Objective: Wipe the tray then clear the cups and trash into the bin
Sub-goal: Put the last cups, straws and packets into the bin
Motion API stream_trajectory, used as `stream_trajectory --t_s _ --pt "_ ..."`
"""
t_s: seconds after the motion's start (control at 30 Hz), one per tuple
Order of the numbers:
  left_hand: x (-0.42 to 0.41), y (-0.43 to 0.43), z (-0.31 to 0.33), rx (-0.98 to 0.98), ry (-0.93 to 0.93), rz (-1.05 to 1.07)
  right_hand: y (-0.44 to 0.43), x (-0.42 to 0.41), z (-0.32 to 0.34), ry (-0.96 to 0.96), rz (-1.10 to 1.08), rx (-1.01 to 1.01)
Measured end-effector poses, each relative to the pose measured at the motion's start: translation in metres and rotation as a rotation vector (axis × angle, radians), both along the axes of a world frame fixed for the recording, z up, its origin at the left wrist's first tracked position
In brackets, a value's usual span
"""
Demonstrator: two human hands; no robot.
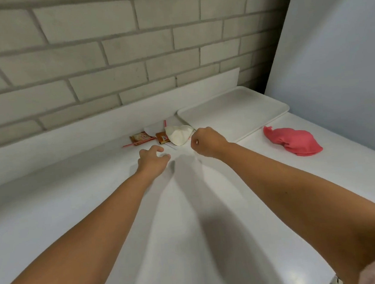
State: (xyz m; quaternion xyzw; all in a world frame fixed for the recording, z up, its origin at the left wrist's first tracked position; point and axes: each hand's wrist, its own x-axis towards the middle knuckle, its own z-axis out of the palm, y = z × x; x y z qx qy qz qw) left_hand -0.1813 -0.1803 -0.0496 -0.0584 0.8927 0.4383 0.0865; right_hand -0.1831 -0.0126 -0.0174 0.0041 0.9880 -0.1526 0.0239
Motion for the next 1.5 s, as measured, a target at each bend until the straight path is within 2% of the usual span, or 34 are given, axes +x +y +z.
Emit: stream_trajectory --t_s 0.17,0.47,0.57,0.67,0.8,0.97,1.03,1.1,1.17,1.23,1.3,1.4,1.5 --pt "-0.012 -0.008 0.0 0.066 0.013 0.041 -0.009 -0.041 -0.004 0.079 -0.023 -0.018" --pt "-0.037 -0.013 -0.004 0.22 -0.045 0.097 -0.026 -0.074 -0.024 0.088 0.029 0.085" --pt "-0.039 -0.011 -0.001 0.331 -0.101 0.101 -0.029 -0.075 -0.021 0.072 0.026 0.047" --pt "-0.04 -0.01 0.001 0.531 -0.196 0.126 -0.032 -0.07 -0.011 0.095 0.046 0.004" --pt "-0.045 -0.015 0.006 0.74 -0.239 0.178 -0.044 -0.058 -0.002 0.184 0.253 -0.089" --pt "-0.044 -0.027 0.007 0.769 -0.216 0.276 -0.071 -0.032 -0.009 0.195 0.478 -0.273" --pt "-0.044 -0.037 0.003 0.795 -0.204 0.338 -0.074 -0.027 -0.013 0.193 0.492 -0.365" --pt "-0.043 -0.049 0.001 0.822 -0.187 0.419 -0.067 -0.038 -0.015 0.226 0.412 -0.381" --pt "-0.044 -0.061 -0.001 0.836 -0.15 0.462 -0.048 -0.056 -0.014 0.203 0.249 -0.216" --pt "-0.046 -0.069 -0.001 0.844 -0.118 0.466 -0.028 -0.068 -0.012 0.064 0.079 0.02" --pt "-0.047 -0.071 -0.002 0.848 -0.105 0.459 -0.017 -0.07 -0.012 -0.062 0.005 0.195" --pt "-0.049 -0.068 -0.004 0.855 -0.097 0.446 -0.024 -0.064 -0.015 -0.11 0.067 0.359" --pt "-0.05 -0.064 -0.004 0.851 -0.094 0.415 -0.038 -0.061 -0.02 -0.051 0.2 0.502"
